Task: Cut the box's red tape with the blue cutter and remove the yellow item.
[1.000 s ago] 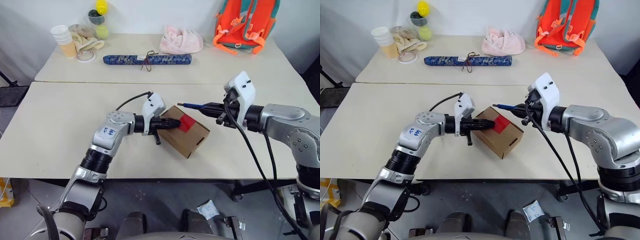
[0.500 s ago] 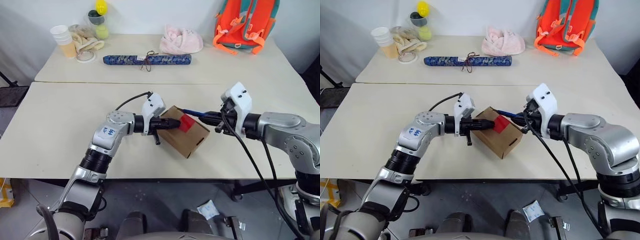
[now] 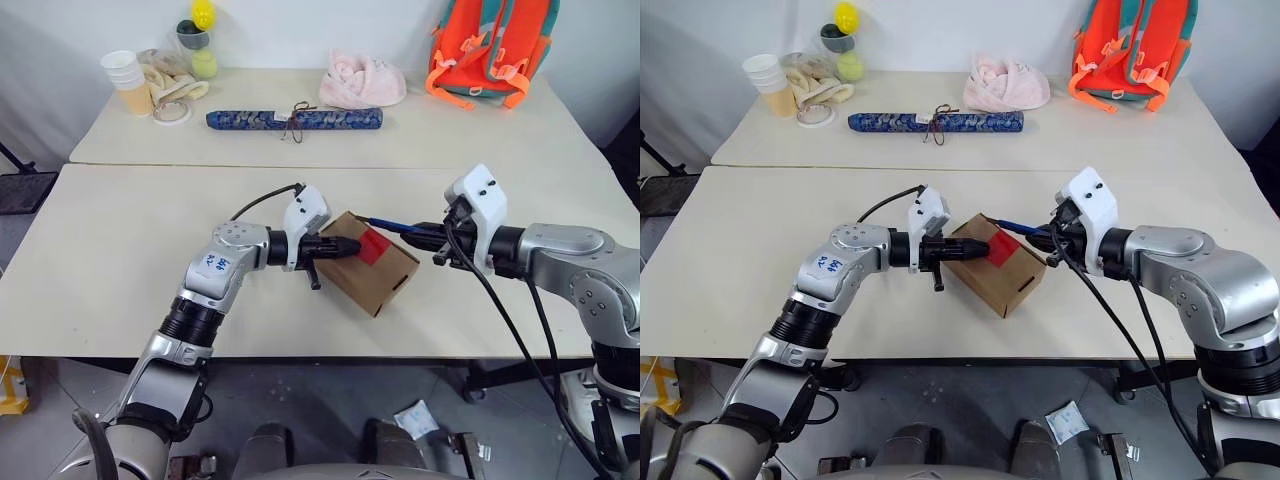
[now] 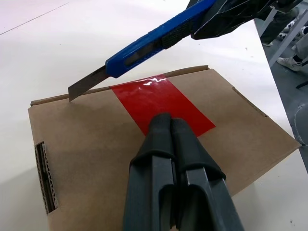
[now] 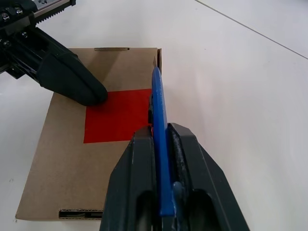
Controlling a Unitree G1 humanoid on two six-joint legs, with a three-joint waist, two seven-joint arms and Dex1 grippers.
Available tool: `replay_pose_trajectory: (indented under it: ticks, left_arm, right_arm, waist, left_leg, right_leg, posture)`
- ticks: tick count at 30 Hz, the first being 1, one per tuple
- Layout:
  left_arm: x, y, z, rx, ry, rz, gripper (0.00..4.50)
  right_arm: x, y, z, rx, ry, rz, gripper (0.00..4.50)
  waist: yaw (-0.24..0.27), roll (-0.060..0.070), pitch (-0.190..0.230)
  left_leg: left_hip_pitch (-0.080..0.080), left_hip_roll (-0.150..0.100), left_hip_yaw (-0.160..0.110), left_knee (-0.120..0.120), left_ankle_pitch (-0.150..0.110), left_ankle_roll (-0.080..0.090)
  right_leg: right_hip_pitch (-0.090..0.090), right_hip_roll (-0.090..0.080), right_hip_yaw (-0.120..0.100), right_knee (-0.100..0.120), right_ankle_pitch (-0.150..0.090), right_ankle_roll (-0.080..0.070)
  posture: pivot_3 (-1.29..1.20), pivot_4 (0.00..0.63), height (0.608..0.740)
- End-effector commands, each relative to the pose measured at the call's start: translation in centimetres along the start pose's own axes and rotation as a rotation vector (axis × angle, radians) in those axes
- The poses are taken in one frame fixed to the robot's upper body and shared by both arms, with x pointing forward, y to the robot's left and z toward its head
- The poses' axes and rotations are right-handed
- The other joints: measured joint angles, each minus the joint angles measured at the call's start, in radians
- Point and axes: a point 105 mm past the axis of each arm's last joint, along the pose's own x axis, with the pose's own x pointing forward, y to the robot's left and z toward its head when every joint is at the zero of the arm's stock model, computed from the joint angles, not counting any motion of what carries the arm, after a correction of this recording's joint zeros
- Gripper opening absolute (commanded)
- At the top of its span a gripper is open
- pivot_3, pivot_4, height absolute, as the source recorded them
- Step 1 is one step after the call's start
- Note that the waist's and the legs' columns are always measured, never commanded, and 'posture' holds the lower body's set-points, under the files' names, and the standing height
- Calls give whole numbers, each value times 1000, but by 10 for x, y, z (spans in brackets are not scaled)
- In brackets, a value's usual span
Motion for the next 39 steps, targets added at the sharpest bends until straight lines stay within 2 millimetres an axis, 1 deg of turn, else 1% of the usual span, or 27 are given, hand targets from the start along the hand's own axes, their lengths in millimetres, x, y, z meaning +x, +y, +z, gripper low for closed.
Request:
replay_pose_trajectory:
  ticks: [1,5,16,18,20,21,23,26,30,33,39]
  left_arm:
    - [-2,1,-8,0,35,11,0]
    - [-2,0,-8,-1,34,12,0]
    - [-3,1,-8,1,35,17,0]
    - [-4,1,-8,1,37,17,0]
    - [-4,2,-8,2,37,18,0]
    - [-4,2,-8,2,37,19,0]
    - [-4,2,-8,3,37,18,0]
    - [-4,2,-7,4,37,17,0]
    - [-4,2,-7,3,38,16,0]
    - [-4,1,-8,2,40,14,0]
    - [-4,1,-8,2,43,12,0]
  right_arm:
    - [-5,-7,2,-12,-2,-29,126]
    - [-7,-11,3,-12,-7,-35,126]
    - [-7,-7,4,-7,-14,-2,126]
    - [-7,-4,11,-7,-54,17,126]
    - [-9,-3,29,19,-138,31,126]
    - [-9,-3,35,27,-161,33,126]
    - [-10,-3,39,30,-172,35,126]
    - [-9,-5,36,24,-158,24,126]
    - [-7,-7,27,2,-114,-3,126]
    - [-4,-6,19,-13,-82,-10,126]
    - [-1,-1,13,-13,-66,10,126]
  waist:
    - [0,0,0]
    - [0,0,0]
    - [0,0,0]
    - [0,0,0]
    - [-2,0,0]
    - [-3,0,0]
    - [-2,1,0]
    - [-2,1,0]
    - [-2,1,0]
    - [-1,1,0]
    - [-1,1,0]
  left_leg:
    - [0,0,0,0,0,0]
    - [0,0,0,0,0,0]
    - [0,0,0,0,0,0]
    - [0,0,0,0,0,0]
    - [0,0,0,0,0,0]
    - [0,0,0,0,0,0]
    - [0,0,1,0,0,0]
    - [1,0,1,0,0,0]
    - [1,0,1,0,0,0]
    - [1,0,1,0,0,0]
    - [1,0,1,0,0,0]
  right_leg:
    - [0,0,0,0,0,0]
    - [0,0,0,0,0,0]
    - [0,0,0,0,0,0]
    - [0,0,0,0,0,0]
    - [0,0,0,0,0,0]
    - [0,0,0,0,0,0]
    - [0,0,1,1,0,0]
    - [0,0,1,1,0,0]
    - [0,0,1,1,0,0]
    - [0,0,1,1,0,0]
    - [0,0,1,1,0,0]
  posture:
    - [0,150,740]
    - [0,150,740]
    - [0,150,740]
    - [0,150,740]
    - [0,150,740]
    - [0,150,740]
    - [0,150,740]
    - [0,150,740]
    - [0,150,740]
    - [0,150,740]
    - [0,150,740]
